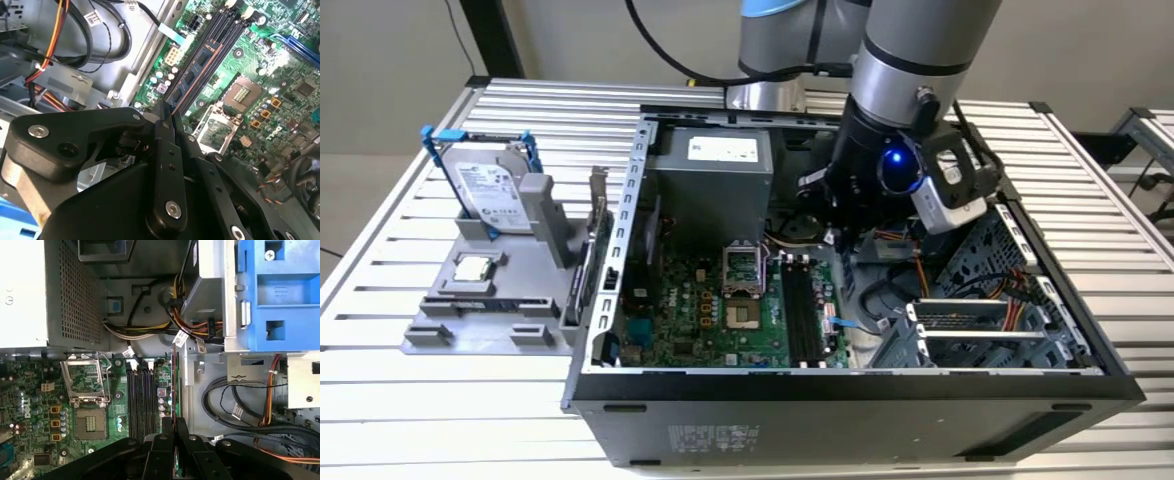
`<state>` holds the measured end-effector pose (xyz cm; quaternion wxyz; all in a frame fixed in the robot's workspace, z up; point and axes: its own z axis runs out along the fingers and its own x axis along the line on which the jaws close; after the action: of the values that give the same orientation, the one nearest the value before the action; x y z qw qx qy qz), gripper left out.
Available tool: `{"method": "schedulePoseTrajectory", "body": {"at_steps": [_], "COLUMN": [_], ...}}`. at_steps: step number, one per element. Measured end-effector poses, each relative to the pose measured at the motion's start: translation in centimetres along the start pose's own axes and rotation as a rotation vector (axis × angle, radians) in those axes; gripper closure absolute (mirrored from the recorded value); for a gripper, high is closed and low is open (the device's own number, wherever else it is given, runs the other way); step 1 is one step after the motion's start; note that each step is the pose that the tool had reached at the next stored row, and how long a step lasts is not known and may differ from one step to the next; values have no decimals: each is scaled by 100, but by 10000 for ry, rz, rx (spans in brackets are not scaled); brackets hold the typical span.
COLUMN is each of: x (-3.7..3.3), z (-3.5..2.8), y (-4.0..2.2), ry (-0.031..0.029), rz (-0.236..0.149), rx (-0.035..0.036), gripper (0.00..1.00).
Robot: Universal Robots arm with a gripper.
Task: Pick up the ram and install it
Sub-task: 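Insert the ram into the slot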
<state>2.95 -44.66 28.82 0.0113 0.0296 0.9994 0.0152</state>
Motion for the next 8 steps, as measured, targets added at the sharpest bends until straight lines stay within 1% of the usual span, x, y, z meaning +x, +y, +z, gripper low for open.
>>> {"method": "schedulePoseTrajectory", "body": {"at_steps": [5, 8], "x": [2, 3], "z": [6, 46], "y": [0, -8], "ry": [1, 3], "rz": [-1, -57], "rx": [1, 1], "gripper": [100, 100]}}
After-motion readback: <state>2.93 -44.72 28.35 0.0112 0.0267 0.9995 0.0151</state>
